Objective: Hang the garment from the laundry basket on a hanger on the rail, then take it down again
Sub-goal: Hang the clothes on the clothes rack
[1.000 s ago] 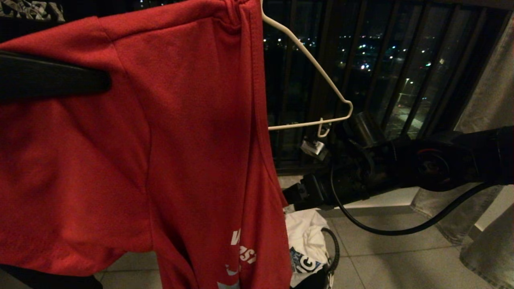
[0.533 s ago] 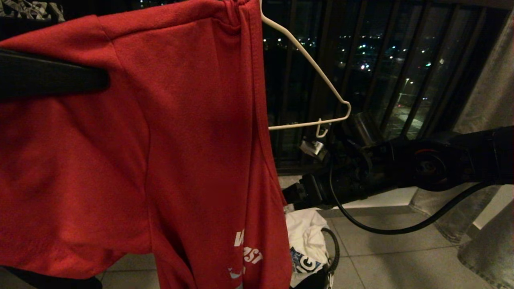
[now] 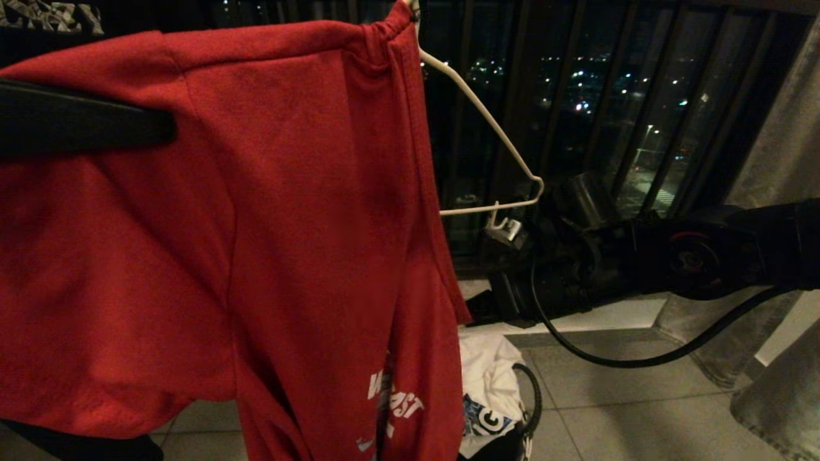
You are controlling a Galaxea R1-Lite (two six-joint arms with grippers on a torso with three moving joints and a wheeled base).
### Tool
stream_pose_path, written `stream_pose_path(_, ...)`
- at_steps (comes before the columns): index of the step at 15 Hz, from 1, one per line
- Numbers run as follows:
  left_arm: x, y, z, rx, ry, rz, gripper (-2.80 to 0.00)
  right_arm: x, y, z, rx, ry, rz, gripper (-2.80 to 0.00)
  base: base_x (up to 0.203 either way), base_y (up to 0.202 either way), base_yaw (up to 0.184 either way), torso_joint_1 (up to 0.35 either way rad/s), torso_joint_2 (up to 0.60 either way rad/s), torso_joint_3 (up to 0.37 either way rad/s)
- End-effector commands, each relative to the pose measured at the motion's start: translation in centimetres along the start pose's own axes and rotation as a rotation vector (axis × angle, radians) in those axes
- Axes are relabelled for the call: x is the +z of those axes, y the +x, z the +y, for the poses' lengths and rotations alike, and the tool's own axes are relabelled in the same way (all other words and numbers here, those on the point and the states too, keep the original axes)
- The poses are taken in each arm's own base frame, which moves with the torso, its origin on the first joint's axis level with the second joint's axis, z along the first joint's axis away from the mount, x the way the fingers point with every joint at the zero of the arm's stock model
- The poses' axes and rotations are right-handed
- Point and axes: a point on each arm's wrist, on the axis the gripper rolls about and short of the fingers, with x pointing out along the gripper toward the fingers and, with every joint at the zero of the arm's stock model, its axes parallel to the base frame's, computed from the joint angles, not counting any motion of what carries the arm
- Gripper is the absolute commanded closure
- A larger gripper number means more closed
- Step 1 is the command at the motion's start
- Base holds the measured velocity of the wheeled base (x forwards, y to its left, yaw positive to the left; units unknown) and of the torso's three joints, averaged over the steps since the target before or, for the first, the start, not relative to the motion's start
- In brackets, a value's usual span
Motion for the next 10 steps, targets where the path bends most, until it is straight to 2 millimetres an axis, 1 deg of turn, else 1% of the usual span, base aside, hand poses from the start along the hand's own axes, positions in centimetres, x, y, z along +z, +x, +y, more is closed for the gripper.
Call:
stream_pose_path(1,0.0,0.0,0.0,-0.003,0.000,0.002,0.00,0.3,-0.6,-0.1,-0.003,0.001,-0.018,0.00,0.000,0.000,0.000,0.000,0.00,0.000)
stream_pose_path(2,0.0,0.0,0.0,-0.001,0.000,0.001,0.00,0.6,-1.1,-0.1,-0.007,-0.001,-0.033,0.00,0.000,0.000,0.000,0.000,0.00,0.000)
stream_pose_path(10,0.4,-0.7,-0.3,0.012,0.006,-0.022,0.00,1.4,-2.2,-0.9,-0.029,0.006,-0.075,0.00,0.000,0.000,0.000,0.000,0.00,0.000)
